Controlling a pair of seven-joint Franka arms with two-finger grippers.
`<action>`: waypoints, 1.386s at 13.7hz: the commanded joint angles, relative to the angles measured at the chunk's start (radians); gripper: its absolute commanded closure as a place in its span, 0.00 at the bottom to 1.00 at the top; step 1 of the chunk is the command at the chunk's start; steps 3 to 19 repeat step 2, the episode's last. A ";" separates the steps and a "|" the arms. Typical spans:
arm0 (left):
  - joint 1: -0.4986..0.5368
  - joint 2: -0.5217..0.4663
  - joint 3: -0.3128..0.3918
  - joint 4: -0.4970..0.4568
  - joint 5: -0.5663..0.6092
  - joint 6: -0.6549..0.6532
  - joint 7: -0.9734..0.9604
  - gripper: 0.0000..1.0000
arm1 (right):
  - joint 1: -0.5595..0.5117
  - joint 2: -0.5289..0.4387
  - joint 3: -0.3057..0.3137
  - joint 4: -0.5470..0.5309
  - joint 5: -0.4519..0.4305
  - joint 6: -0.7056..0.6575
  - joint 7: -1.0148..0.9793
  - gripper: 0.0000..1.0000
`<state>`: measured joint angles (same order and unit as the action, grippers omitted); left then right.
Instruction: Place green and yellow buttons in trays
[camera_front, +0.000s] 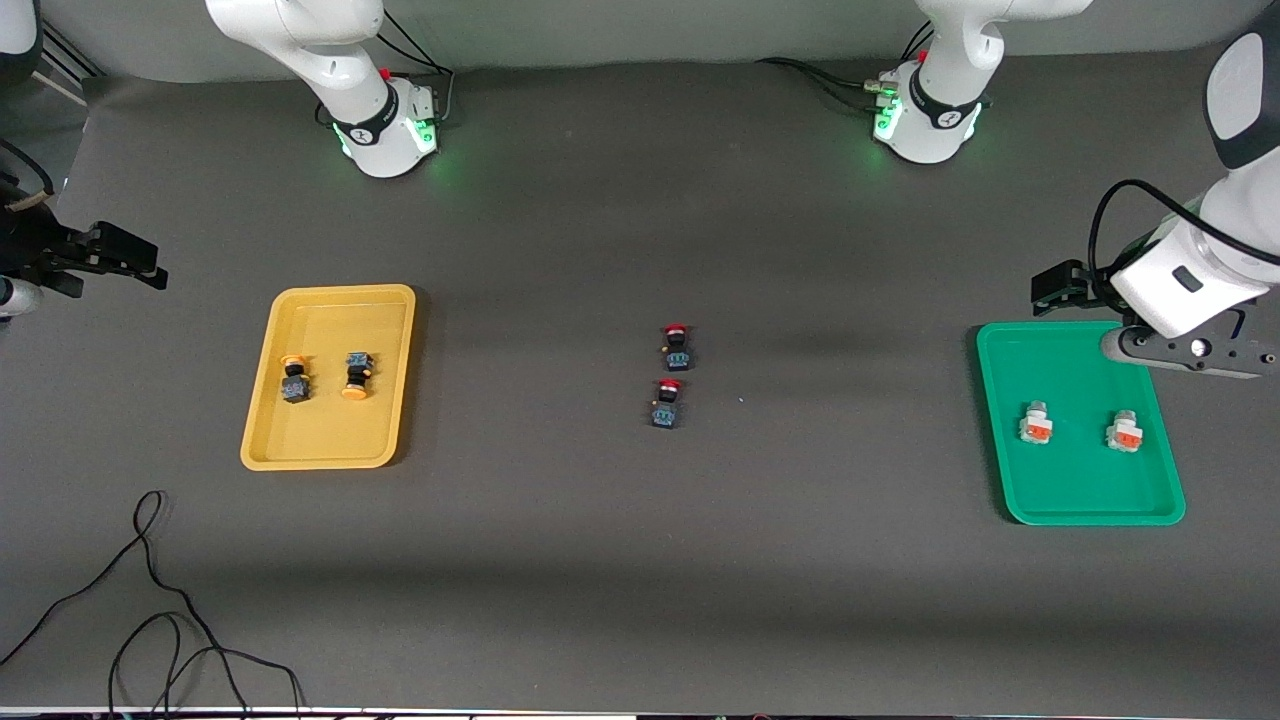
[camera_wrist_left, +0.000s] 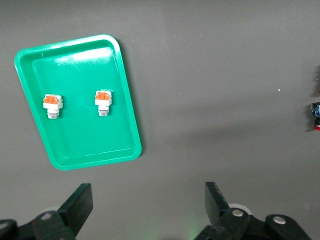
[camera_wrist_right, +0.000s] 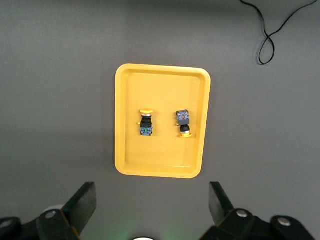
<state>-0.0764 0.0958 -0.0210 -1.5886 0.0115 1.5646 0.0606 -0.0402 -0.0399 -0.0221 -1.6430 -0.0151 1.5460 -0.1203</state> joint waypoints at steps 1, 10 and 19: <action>-0.008 -0.010 0.009 -0.010 -0.008 0.000 -0.007 0.00 | 0.006 0.000 -0.007 0.008 0.012 -0.010 0.010 0.00; -0.006 -0.010 0.010 -0.010 -0.008 0.000 -0.007 0.00 | 0.008 0.001 -0.007 0.009 0.012 -0.009 0.013 0.00; -0.006 -0.010 0.010 -0.010 -0.008 0.000 -0.007 0.00 | 0.008 0.001 -0.007 0.009 0.012 -0.009 0.013 0.00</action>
